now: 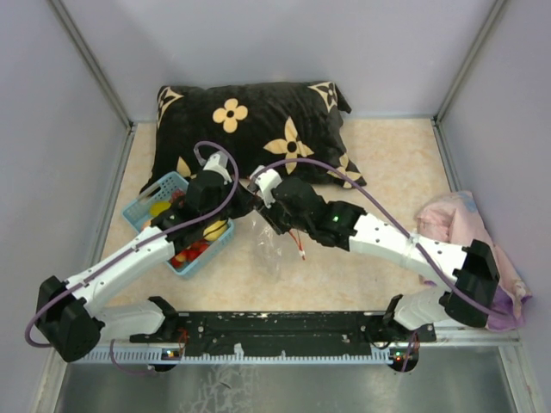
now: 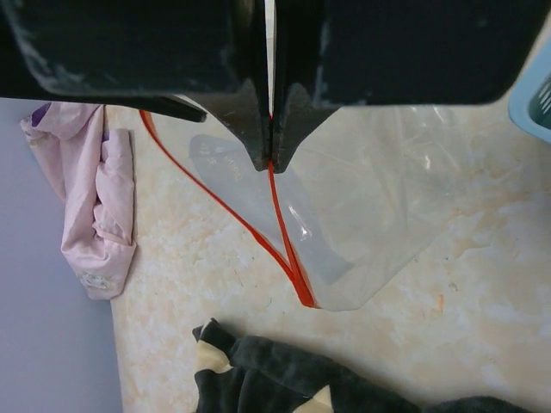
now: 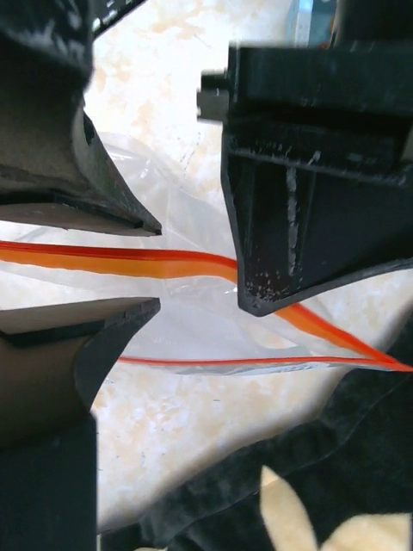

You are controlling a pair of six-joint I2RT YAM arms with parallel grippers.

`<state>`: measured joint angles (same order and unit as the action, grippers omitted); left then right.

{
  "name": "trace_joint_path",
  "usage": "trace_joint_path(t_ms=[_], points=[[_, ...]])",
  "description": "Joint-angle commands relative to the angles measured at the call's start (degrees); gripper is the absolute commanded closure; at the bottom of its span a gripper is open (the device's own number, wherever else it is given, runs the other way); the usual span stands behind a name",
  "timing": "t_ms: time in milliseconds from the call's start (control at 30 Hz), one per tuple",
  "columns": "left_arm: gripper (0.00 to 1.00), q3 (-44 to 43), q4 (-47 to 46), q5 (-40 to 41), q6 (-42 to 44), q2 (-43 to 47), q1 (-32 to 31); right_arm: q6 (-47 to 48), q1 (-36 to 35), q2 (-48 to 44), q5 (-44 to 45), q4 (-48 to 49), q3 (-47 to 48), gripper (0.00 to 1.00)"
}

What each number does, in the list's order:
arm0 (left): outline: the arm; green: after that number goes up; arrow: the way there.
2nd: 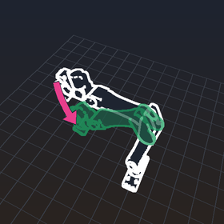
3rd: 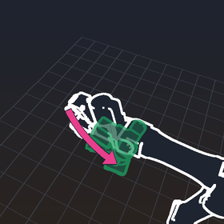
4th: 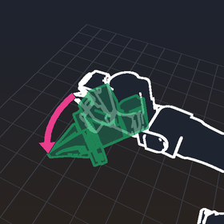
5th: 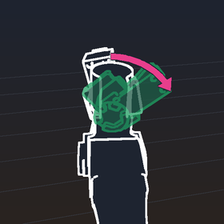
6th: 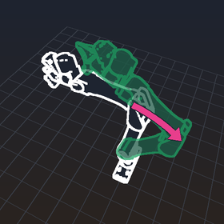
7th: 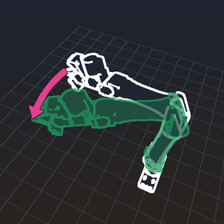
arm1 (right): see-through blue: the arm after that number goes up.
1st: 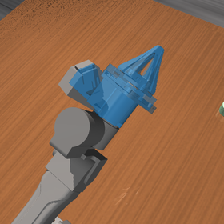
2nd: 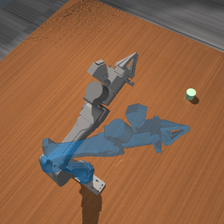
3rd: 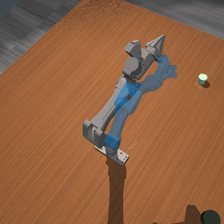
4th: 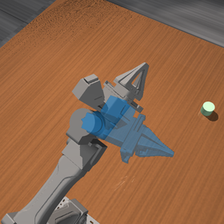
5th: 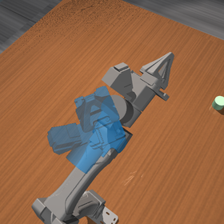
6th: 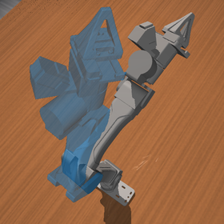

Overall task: Place the food in the zip-top bag and seal the zipper
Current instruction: Open the zipper of the food storage bag.

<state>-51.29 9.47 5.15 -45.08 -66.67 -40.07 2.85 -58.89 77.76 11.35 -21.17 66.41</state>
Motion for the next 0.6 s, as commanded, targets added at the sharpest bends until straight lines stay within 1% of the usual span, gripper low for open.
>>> trace_joint_path(t_ms=[0, 100, 133, 300, 433, 567], points=[[1.0, 0.6, -0.6, -0.1, 1.5, 2.1, 0.4, -2.1, -0.6, -2.5, -4.7, -3.5, 7.9, 0.59], [1.0, 0.7, -0.5, -0.1, 2.1, 3.0, 0.4, -4.6, -0.6, -3.4, -3.0, -8.6, 11.4, 0.52], [1.0, 0.7, -0.3, -0.1, 2.4, 3.2, 0.5, -5.4, -0.6, -3.7, -1.2, -9.7, 12.2, 0.5], [1.0, 0.5, 0.1, -0.7, 3.1, 4.0, 0.5, -9.4, -0.6, -3.0, 5.5, -14.6, 14.4, 0.45], [1.0, 0.4, 0.4, -1.4, 3.4, 4.4, 0.5, -11.2, -0.5, -0.6, 8.4, -15.4, 13.1, 0.39], [1.0, 0.0, 0.9, -2.2, 3.7, 4.7, 0.5, -13.0, -0.1, 0.7, 10.2, -12.7, 9.8, 0.39]])
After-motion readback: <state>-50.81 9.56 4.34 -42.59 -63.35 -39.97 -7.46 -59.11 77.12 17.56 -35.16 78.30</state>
